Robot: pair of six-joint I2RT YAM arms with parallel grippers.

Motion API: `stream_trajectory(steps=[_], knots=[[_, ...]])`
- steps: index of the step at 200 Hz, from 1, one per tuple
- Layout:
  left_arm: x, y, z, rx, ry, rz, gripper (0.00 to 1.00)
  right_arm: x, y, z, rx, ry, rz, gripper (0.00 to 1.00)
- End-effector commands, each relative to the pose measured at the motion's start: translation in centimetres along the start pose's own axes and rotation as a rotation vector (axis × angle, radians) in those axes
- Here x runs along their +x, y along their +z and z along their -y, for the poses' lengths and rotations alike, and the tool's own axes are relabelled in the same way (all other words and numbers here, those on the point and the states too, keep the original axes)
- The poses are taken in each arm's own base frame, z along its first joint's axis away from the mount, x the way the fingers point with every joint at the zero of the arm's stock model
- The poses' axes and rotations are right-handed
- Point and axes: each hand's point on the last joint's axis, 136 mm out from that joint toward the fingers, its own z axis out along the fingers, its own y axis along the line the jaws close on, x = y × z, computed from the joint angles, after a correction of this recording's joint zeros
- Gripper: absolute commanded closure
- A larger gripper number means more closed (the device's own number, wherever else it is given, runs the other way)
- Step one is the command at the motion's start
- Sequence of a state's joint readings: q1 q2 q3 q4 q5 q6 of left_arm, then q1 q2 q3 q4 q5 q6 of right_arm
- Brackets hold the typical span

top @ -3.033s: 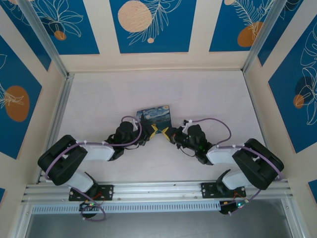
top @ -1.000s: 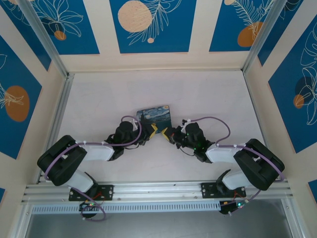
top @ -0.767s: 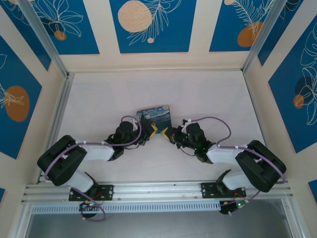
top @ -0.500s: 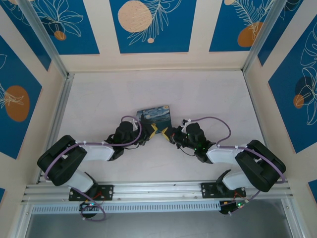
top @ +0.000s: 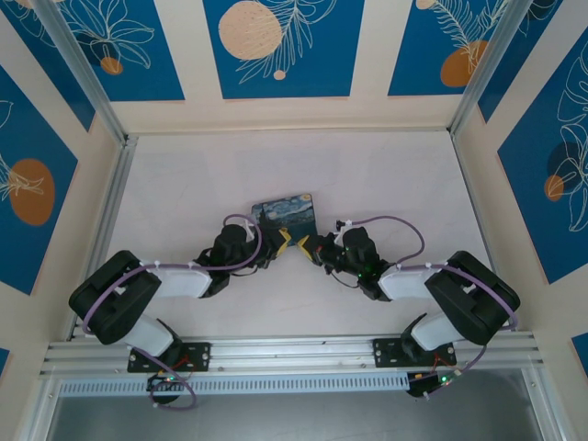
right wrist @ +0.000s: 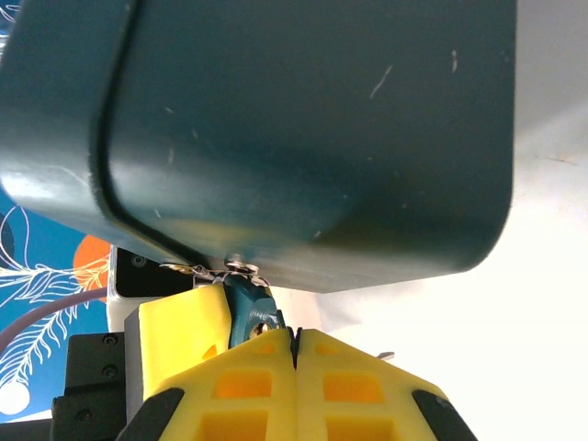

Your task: Unlock the padlock with the key

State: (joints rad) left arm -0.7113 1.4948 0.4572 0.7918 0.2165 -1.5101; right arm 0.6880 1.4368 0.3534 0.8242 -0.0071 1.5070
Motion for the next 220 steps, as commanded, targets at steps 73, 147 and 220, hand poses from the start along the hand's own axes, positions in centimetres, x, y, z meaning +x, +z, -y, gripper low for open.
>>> stream_trajectory(steps=[73,147,220], knots=[[-0.1,-0.2,1.7,0.051,0.016,0.003,1.0,0.0,-1.0,-1.6,-0.026,-0.048,0.009,1.0],[-0.1,-0.2,2.1,0.054,0.023,0.002,1.0,-0.1,-0.8,-2.0,-0.025,-0.051,0.007,1.0],[-0.1,-0.2,2.5,0.066,0.015,0.0,1.0,0.1,0.1,-1.6,-0.028,-0.032,-0.009,1.0]])
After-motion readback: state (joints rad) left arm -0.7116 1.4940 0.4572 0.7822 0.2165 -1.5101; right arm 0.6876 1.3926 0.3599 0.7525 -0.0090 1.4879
